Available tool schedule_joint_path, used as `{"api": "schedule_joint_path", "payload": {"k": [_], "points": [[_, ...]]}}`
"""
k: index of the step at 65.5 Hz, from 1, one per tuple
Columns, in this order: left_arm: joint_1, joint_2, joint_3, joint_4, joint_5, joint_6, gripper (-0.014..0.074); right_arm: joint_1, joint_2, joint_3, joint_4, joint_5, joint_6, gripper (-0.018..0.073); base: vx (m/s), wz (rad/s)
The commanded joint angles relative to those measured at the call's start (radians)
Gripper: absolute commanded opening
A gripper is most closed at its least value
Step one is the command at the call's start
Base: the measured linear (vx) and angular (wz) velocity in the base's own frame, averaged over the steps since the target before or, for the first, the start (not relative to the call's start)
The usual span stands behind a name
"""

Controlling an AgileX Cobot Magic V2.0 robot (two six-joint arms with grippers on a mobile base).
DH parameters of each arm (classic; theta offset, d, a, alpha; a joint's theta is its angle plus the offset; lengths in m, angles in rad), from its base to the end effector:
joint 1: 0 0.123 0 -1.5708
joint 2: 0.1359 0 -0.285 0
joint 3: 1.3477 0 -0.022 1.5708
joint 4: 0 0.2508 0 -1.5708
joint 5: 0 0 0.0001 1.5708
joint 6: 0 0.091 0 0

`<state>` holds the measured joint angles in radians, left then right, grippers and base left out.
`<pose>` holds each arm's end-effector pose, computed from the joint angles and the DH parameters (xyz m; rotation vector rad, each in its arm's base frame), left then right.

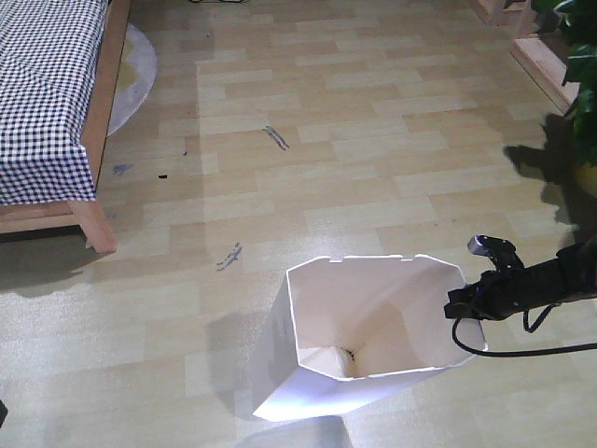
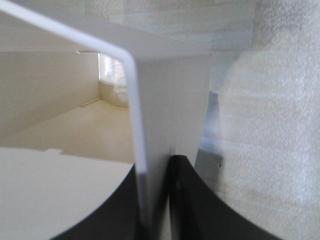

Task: Move trash bin to bedside with robot
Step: 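Hold the bin in the right gripper while the base turns toward the bed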

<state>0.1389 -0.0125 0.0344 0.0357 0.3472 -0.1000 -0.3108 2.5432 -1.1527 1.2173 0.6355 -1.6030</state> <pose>0.0527 0.0085 0.1710 -0.1983 1.8423 0.0617 0.3429 -0.0568 -0.0614 -0.2190 2.7911 0.7796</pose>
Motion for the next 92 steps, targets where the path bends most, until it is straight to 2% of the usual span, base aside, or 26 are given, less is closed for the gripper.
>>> {"api": "schedule_joint_path", "payload": {"k": [1, 92], "points": [[-0.003, -0.014, 0.003, -0.002, -0.066, -0.004, -0.0006, -0.004, -0.080, -0.013, 0.068, 0.210, 0.018, -0.0005, 0.32, 0.06], [-0.003, -0.014, 0.003, -0.002, -0.066, -0.004, -0.0006, -0.004, -0.080, -0.013, 0.068, 0.217, 0.018, -0.0005, 0.35, 0.03]]}}
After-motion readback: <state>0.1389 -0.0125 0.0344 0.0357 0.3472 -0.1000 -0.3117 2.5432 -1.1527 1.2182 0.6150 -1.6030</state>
